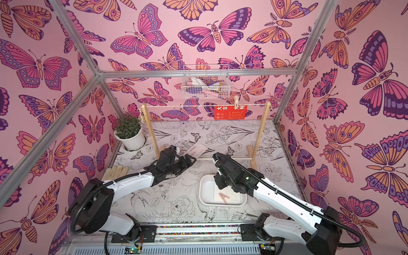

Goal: Remove the postcards from the strings
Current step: Place the clamp in the storage box, then pick up the postcard from the center of the board.

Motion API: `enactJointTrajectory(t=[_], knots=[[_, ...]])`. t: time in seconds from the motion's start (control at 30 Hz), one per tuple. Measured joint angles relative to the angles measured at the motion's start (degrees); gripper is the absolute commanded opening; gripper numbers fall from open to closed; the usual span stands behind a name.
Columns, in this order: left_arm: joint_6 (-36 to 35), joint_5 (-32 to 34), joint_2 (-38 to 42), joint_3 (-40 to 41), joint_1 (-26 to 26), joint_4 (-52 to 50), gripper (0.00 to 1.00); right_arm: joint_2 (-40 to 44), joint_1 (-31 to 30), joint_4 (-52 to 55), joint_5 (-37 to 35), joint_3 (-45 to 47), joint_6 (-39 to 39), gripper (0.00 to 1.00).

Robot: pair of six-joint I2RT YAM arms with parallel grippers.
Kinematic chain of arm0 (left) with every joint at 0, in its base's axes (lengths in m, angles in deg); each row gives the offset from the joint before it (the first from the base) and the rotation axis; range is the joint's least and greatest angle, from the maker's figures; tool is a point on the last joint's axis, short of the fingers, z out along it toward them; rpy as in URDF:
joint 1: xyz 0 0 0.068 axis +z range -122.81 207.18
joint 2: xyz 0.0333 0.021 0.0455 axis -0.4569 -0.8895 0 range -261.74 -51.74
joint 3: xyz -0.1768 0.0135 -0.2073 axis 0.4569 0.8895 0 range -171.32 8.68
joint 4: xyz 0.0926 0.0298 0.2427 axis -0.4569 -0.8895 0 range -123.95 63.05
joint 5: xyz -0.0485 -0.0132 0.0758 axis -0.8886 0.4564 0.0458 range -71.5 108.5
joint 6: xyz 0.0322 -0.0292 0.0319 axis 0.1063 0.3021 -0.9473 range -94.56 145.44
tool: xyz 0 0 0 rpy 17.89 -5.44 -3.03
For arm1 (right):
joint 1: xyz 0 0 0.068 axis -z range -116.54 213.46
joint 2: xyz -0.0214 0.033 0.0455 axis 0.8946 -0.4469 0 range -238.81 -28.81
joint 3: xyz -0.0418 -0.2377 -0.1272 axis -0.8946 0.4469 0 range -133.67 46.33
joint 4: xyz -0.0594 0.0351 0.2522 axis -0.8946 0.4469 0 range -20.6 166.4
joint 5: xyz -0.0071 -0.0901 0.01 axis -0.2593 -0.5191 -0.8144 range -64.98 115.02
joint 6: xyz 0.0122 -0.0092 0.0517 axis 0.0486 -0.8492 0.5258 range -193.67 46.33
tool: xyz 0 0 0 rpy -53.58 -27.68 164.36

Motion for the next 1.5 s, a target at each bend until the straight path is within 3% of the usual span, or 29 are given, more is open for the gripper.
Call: enactJointTrajectory(t=[0.17, 0.3, 0.43, 0.6, 0.83, 1.07, 1.27, 1.5], knots=[[8.5, 2.16, -6.67, 1.38, -0.17, 7.39, 0.81, 0.0, 0.0, -0.31, -1.42, 1.57, 0.81, 0.26], [11.23, 4.2, -7.76, 1.51, -0.26, 10.34, 0.81, 0.0, 0.0, -0.63, -2.25, 1.6, 1.25, 0.37], [12.61, 6.45, -8.66, 0.61, -0.26, 12.37, 0.78, -0.02, 0.0, -0.72, -2.82, 1.62, 1.27, 0.35], [12.35, 8.44, -11.67, -1.14, -0.26, 13.6, 0.74, -0.02, 0.0, -0.72, -3.3, 1.62, 0.98, 0.26], [10.82, 10.19, -14.67, -4.02, -0.28, 14.14, 0.66, 0.13, 0.02, -0.72, -3.43, 1.62, 0.81, 0.27], [9.68, 11.32, -15.08, -4.68, -0.5, 14.99, 0.65, 0.44, 0.02, -0.83, -3.23, 1.62, -0.07, 0.27], [10.38, 11.32, -16.17, -4.68, -1.05, 15.13, 0.64, 0.66, 0.02, -1.53, -3.02, 1.81, -0.22, 0.27], [12.66, 11.39, -20.2, -4.68, -1.29, 16.57, 0.56, 1.03, 0.07, -2.1, -2.95, 2.38, -0.22, 0.27]])
